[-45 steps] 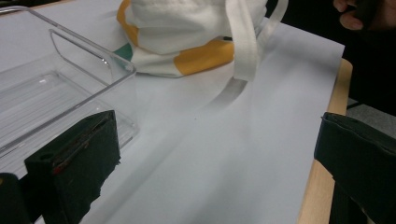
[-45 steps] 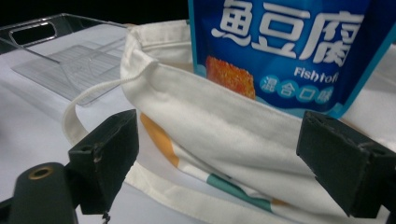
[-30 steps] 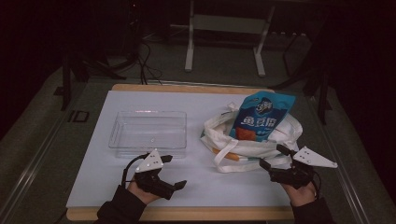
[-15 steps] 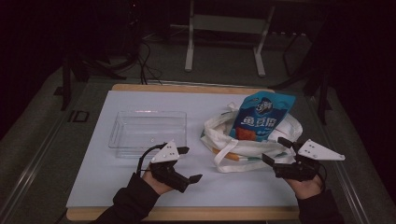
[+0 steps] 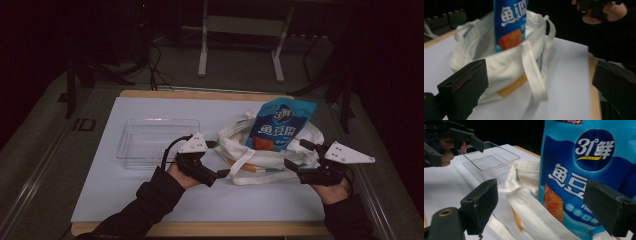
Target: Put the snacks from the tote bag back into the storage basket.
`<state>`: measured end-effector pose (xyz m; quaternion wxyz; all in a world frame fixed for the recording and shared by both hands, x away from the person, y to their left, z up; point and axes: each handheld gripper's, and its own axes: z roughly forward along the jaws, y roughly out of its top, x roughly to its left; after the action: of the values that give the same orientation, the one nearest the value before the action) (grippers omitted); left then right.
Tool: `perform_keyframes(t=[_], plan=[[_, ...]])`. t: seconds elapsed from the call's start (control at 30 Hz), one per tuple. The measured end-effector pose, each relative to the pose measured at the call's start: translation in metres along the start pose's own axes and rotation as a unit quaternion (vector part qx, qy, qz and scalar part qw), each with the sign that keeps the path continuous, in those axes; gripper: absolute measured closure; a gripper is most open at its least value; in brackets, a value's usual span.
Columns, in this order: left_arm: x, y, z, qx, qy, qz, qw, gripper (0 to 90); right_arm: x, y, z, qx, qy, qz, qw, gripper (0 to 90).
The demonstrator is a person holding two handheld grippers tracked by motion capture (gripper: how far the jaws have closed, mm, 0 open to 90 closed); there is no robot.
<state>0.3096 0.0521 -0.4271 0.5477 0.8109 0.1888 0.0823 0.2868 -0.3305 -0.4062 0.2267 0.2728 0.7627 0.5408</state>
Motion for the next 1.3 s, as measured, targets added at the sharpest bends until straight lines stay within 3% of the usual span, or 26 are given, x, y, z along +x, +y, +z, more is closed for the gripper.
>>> perform_keyframes(t=[0.13,0.3,0.67,0.83,0.97,1.1,1.3], plan=[[0.003,0.008,0.009,-0.003,0.001,0.007,1.0,0.5,-0.009,0.001,0.0,0.004,-0.009,-0.002,0.9999,12.7],[0.01,0.019,0.022,0.0,-0.013,0.006,0.9999,0.5,-0.021,0.0,-0.001,0.009,-0.014,0.0,0.9999,12.9],[0.027,0.037,0.051,0.0,-0.006,0.018,0.9998,0.5,-0.042,0.0,-0.001,0.013,-0.016,0.008,0.9998,14.0],[0.041,0.041,0.065,-0.004,-0.016,0.007,0.9998,0.6,-0.053,-0.003,-0.001,0.015,-0.017,0.017,0.9996,15.8],[0.046,0.044,0.078,0.01,-0.005,0.022,0.9997,0.6,-0.061,-0.007,0.002,0.027,-0.02,0.021,0.9992,16.0],[0.055,0.049,0.088,0.003,-0.005,0.005,1.0,1.4,-0.072,-0.008,0.007,0.04,-0.023,0.023,0.9987,16.0],[0.064,0.057,0.107,0.019,0.002,0.005,0.9998,8.4,-0.084,-0.006,0.018,0.045,-0.026,0.033,0.9981,16.0]])
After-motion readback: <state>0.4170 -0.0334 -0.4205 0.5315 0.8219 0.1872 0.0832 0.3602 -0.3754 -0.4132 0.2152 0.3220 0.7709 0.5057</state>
